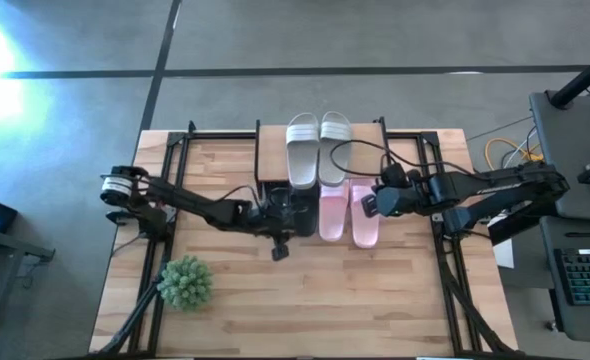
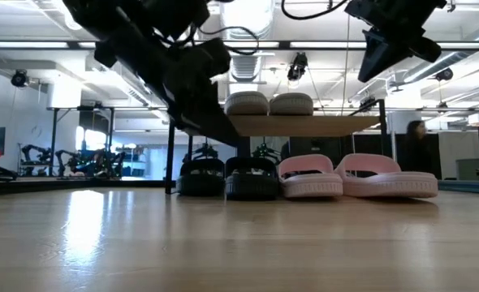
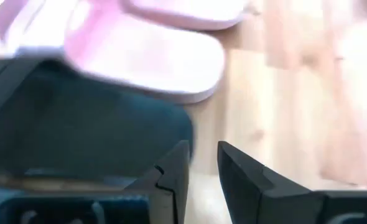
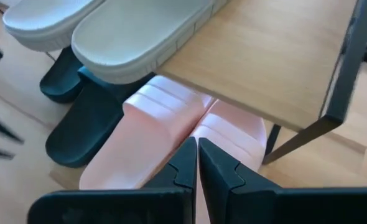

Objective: Pick and place slides into the shelf
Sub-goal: Adjust the black slides under the shelf

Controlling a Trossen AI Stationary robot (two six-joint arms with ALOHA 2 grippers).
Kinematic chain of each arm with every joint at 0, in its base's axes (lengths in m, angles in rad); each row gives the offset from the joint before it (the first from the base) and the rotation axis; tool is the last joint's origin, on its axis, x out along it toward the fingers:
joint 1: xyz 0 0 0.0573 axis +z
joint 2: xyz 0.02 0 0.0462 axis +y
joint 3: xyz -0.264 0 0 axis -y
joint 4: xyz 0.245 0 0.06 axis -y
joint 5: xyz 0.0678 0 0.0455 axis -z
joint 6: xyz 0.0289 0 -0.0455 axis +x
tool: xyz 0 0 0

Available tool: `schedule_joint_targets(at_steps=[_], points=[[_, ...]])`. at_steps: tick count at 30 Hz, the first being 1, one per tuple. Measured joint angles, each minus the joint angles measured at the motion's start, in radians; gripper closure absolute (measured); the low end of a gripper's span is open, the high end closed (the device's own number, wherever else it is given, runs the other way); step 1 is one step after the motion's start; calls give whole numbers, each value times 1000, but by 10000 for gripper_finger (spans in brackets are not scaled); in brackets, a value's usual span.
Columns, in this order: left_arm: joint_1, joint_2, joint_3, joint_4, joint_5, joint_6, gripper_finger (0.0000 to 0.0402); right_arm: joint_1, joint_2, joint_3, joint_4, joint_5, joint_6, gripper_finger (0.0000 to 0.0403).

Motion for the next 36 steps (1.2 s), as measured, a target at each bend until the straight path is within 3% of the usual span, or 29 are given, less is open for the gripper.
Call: schedule_joint_targets(at_steps=[12,20,30,36], points=[[-12,149,93,34,127,23,332,0,0,0,2,17,-11,394],[-4,301,216,6,133,101,332,0,0,0,1,14,-10,394],[66,312,251,-51,-61,142,332,0,0,-1,0,6,-10,394],[128,311,250,-48,-109,166,332,0,0,-1,0,6,-15,394]])
